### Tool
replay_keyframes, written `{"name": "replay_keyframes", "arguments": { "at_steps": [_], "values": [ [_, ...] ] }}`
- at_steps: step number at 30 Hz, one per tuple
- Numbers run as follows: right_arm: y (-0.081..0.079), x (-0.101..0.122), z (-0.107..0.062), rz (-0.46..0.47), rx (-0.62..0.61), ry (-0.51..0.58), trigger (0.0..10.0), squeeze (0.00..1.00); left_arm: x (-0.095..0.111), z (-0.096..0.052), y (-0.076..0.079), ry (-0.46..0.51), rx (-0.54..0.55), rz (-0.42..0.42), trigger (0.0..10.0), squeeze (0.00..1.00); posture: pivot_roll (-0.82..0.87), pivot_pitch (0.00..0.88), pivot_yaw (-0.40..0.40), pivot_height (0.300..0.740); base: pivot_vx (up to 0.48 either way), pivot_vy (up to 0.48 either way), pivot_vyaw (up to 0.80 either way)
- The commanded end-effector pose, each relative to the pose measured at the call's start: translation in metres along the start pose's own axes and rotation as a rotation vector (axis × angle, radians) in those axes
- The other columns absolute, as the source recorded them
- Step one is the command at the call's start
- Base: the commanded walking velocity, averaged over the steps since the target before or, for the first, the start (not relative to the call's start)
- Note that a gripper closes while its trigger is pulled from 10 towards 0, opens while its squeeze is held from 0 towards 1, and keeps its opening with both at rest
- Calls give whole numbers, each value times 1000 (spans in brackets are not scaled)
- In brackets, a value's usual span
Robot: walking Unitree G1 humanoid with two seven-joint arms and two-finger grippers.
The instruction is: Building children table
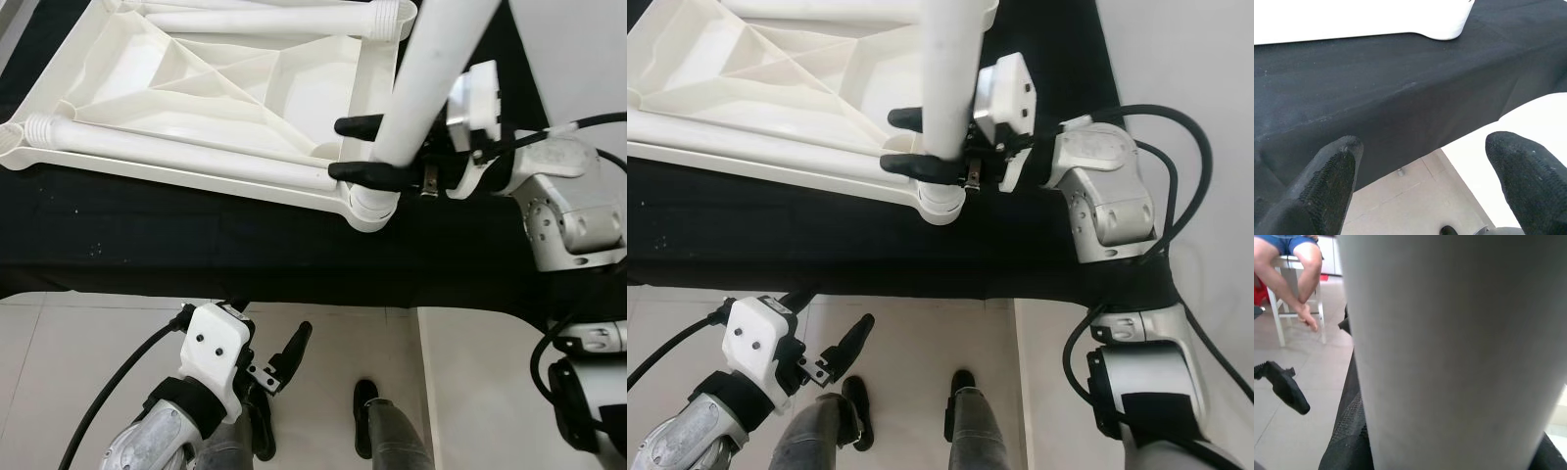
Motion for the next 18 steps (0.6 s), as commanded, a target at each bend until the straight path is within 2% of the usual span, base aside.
{"name": "replay_keyframes", "arguments": {
  "at_steps": [1,4,9,11,12,18],
  "values": [
    [-19,-37,-3,110,51,-135,10000,0,-7,-2,0,-23,9,-6,10000,0,-12,424,-3,740,0,0,0],
    [-18,-39,-2,107,61,-162,10000,0,-7,-2,0,-23,10,-6,10000,0,-14,426,-3,740,0,0,0],
    [-7,-43,2,194,35,-195,10000,0,-7,-2,0,-22,11,-6,10000,0,-14,426,-3,740,0,0,0],
    [-7,-43,2,194,35,-195,10000,0,-7,-2,0,-22,11,-6,10000,0,-14,426,-3,740,0,0,0],
    [1,-45,4,253,-16,-196,10000,0,-7,-2,-1,-23,12,-6,10000,0,-14,426,-3,740,0,0,0],
    [6,-49,4,300,-72,-194,10000,0,-8,-2,0,-24,12,-5,10000,0,-14,420,-4,740,0,0,0]
  ]
}}
Point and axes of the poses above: a point about 5 cm out from each wrist's last joint towards the gripper, its own z axis pointing out of the wrist towards the gripper, its own x axis along the axis of the wrist's last joint, y = z × x, the point moved 4 cm from there along z, pointing out of the wrist towards the gripper, and after that the axes turned 12 degrees about -z, right-handed, at the moved point
